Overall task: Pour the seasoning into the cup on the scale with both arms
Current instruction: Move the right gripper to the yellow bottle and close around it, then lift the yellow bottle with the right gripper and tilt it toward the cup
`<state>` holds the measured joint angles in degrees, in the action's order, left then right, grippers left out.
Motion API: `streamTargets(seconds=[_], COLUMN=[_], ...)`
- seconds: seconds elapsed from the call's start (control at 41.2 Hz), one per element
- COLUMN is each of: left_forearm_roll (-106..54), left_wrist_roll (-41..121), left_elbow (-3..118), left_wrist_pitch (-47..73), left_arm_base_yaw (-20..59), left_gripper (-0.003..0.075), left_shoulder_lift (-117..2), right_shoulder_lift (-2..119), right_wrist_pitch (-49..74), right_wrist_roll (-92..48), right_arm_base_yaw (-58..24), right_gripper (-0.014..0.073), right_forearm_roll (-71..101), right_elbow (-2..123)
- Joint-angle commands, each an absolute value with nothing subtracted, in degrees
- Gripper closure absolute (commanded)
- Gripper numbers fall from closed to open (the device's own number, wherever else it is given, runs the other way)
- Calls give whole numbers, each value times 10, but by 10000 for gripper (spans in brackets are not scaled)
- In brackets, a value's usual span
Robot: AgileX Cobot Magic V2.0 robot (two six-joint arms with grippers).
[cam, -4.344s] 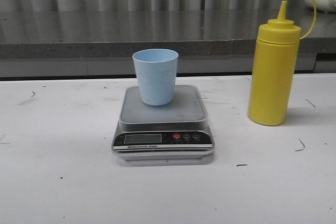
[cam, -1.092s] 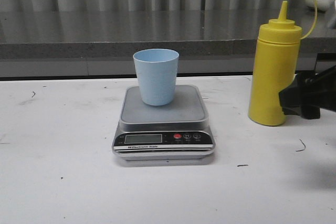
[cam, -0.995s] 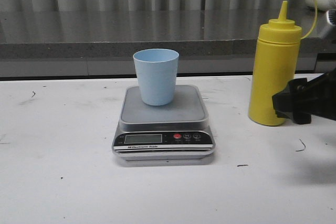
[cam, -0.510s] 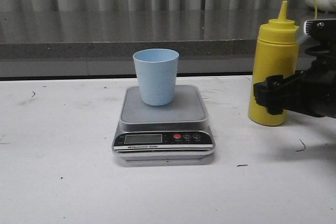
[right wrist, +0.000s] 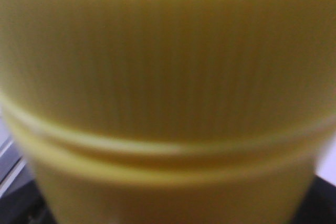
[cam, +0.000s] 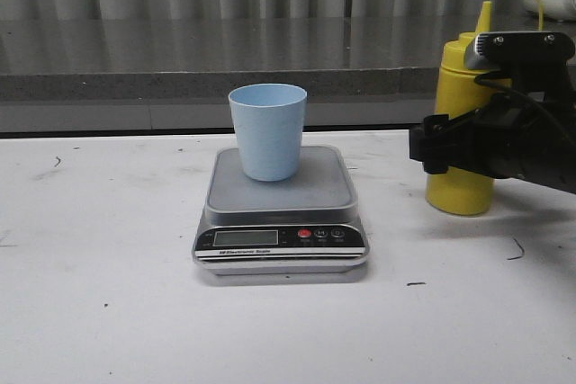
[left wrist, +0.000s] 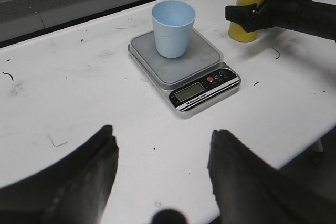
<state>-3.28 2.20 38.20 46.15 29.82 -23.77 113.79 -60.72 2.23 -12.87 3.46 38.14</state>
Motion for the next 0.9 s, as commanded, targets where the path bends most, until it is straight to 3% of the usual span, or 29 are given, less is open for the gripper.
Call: streamTargets(seconds=[0.0, 0.243, 0.558, 0.874], left_forearm_roll=[-39, -39, -39, -39], left_wrist_roll=[21, 21, 21, 21], left_elbow=[396, 396, 396, 396], left_wrist_pitch=[418, 418, 418, 418], left_arm_base_yaw=[302, 302, 302, 302], left_gripper=[332, 332, 332, 332], left_shoulder_lift=[-241, -241, -241, -241], right_shoulder_lift=[1120, 1121, 1085, 955], right_wrist_pitch=[-649, -647, -629, -484], right_wrist_roll=[23, 23, 22, -96], right_arm_base_yaw=[-126, -126, -126, -126], right_gripper=[-8, 183, 179, 180], right_forearm_roll=[42, 41, 36, -20], right_elbow=[400, 403, 400, 402])
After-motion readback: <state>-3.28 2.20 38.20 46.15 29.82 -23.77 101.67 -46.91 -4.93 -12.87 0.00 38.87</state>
